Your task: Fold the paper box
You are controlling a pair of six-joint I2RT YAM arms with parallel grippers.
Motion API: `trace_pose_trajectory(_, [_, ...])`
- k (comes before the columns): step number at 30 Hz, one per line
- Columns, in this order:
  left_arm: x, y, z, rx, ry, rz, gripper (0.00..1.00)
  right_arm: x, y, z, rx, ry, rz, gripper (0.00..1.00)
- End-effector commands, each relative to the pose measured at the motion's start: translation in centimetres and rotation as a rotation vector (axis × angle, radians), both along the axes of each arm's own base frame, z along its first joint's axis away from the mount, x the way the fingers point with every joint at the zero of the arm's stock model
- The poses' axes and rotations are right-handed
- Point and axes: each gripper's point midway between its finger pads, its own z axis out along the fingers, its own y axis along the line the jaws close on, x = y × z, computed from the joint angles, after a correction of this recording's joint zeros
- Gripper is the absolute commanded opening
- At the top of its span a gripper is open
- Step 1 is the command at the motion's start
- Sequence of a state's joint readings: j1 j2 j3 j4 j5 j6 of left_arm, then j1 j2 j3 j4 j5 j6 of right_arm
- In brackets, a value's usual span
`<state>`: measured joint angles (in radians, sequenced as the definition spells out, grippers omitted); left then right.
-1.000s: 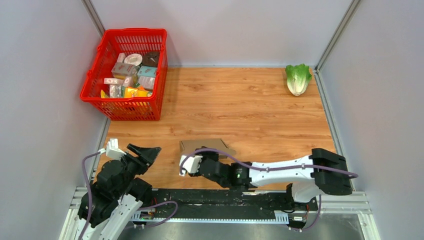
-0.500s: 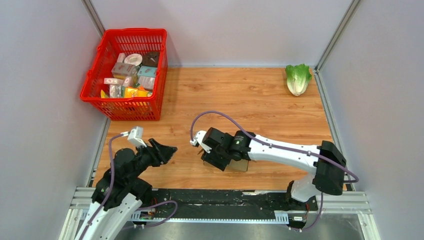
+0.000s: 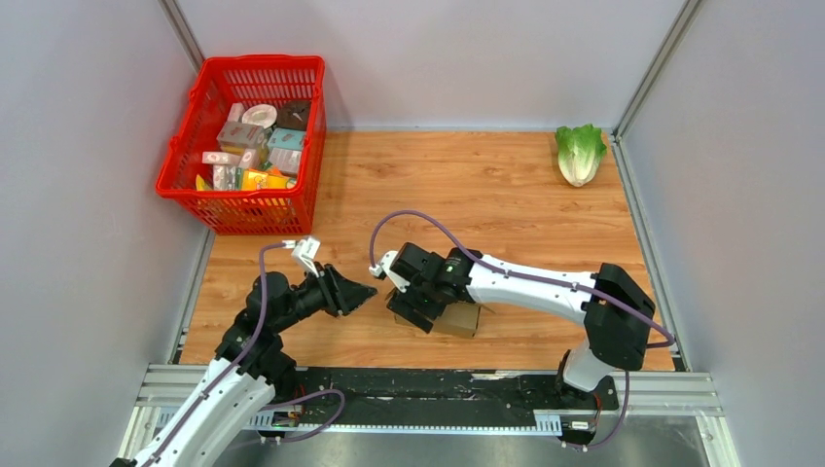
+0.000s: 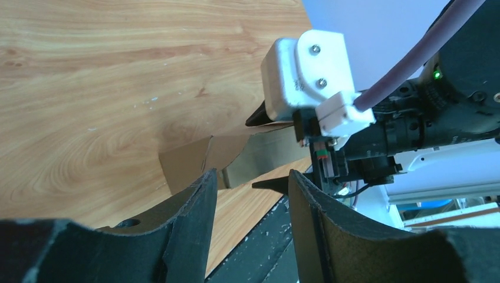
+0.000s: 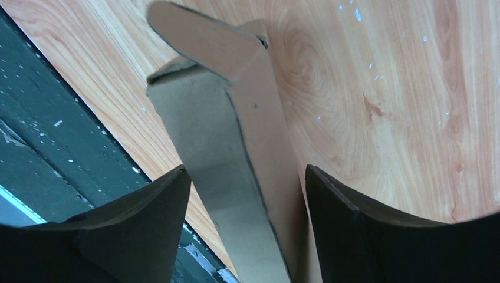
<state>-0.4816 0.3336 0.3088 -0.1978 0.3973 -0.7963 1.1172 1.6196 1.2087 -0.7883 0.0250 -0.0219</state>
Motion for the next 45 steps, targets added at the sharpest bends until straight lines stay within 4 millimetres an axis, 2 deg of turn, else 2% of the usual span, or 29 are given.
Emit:
trace_pose_trajectory(1, [0.4, -1.4, 2.1, -0.044, -0.113, -0.074, 0.56, -0.1, 0.0, 1.3, 0.087, -0.025, -0.015, 0.77])
trace_pose_trajectory(5, [0.6, -2.5, 1.7, -0.016, -0.112, -0.117, 0.55, -0.2, -0.8, 1.9, 0.116, -0.025, -0.048, 0.83])
trace_pose_trajectory(13, [-0.1, -4.7, 1.2, 0.059, -0.118, -0.202, 0.56, -0.3, -1.8, 2.1, 0.146, -0.033, -0.075, 0.84])
trace_pose_trajectory(15, [-0.1, -5.0, 0.9, 0.086, -0.109, -0.209, 0.59, -0.2, -1.7, 1.8, 0.150, -0.032, -0.082, 0.84])
trace_pose_trajectory(16, [-0.5, -5.0, 0.0, 0.125, -0.090, -0.227, 0.60, -0.6, -1.5, 1.6, 0.159, -0.002, -0.074, 0.84])
trace_pose_trajectory(18, [-0.5, -5.0, -0.1, 0.163, -0.099, -0.223, 0.64, -0.7, -1.5, 1.0, 0.147, 0.009, -0.080, 0.84])
trace_pose_trajectory(23, [-0.5, -4.9, -1.6, 0.248, -0.073, -0.241, 0.65, -0.8, -1.4, 0.8, 0.170, 0.008, -0.087, 0.84])
trace_pose_trajectory(34, [-0.6, -5.8, -2.3, 0.304, -0.041, -0.282, 0.54, -0.8, -1.2, 0.8, 0.183, 0.009, -0.080, 0.83])
trace_pose_trajectory(37, [-0.5, -5.9, -2.5, 0.327, -0.037, -0.279, 0.48, -0.8, -1.2, 0.9, 0.189, 0.007, -0.075, 0.83])
trace_pose_trajectory(45, [-0.6, -6.5, -2.2, 0.324, -0.030, -0.289, 0.47, -0.8, -1.1, 0.8, 0.188, 0.010, -0.074, 0.83])
